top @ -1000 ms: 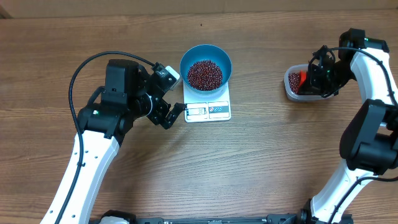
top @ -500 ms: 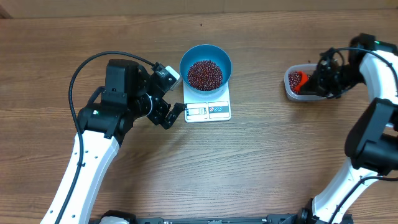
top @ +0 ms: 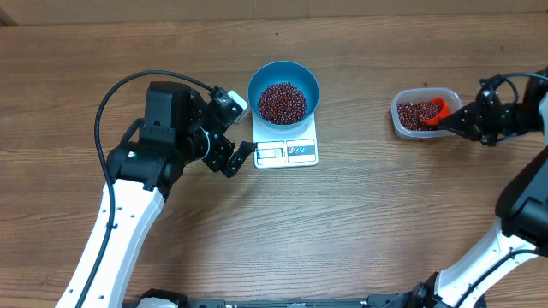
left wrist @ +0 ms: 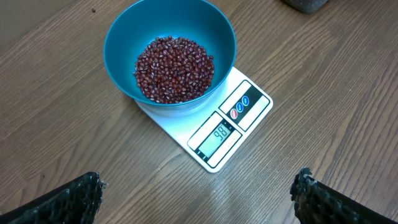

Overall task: Scoop item into bowl and weigh 150g on scale
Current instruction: 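Lift the filled scoop from the tub over the blue bowl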

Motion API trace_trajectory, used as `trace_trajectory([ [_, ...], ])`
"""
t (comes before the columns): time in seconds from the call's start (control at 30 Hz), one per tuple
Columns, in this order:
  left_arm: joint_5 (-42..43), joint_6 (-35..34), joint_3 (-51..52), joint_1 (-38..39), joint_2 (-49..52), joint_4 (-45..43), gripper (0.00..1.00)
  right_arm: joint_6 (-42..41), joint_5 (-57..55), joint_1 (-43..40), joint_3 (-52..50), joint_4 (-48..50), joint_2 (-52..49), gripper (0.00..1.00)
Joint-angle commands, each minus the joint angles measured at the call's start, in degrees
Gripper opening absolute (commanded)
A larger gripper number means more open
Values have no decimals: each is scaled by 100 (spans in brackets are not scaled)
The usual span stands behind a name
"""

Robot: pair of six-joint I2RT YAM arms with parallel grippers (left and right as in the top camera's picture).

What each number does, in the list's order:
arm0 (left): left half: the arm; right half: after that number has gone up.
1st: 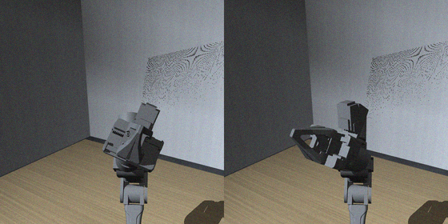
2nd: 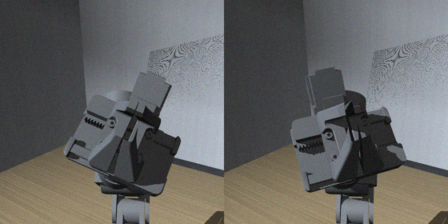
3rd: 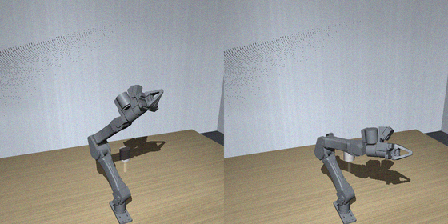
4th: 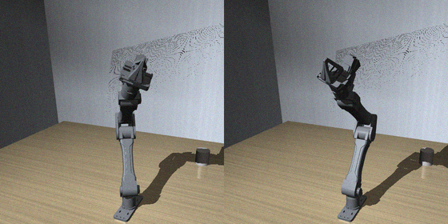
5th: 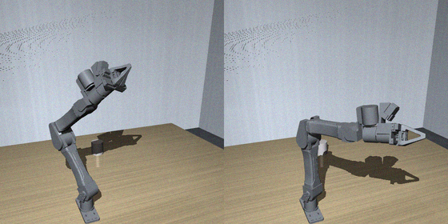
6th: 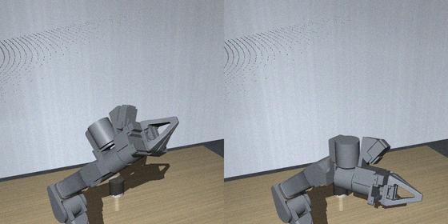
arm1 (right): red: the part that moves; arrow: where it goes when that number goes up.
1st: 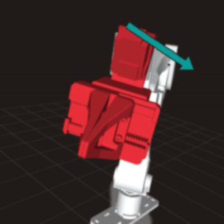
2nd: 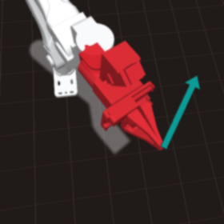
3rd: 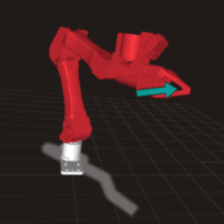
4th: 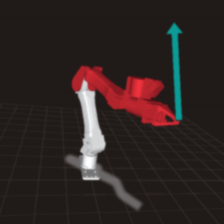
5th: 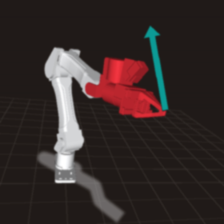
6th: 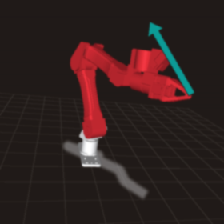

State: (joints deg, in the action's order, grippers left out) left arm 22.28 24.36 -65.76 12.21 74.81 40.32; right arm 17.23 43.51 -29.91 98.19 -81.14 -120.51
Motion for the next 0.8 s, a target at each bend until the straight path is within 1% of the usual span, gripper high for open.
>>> trace_trajectory([
  [0.0, 17, -39, -20, -57, 11, -4, 100, 566, 485, -131, -37, -175, -2, 4],
  [0.13, 17, -39, -20, -57, 11, -7, 99, 872, 800, -208, -37, -361, -2, 4],
  [0.57, 17, -37, -17, -57, 11, -7, 100, 1036, 1486, -116, -37, -365, -2, 4],
  [0.77, 17, -37, -17, -57, 11, -4, 100, 1158, 2319, 168, -37, -356, -2, 4],
])
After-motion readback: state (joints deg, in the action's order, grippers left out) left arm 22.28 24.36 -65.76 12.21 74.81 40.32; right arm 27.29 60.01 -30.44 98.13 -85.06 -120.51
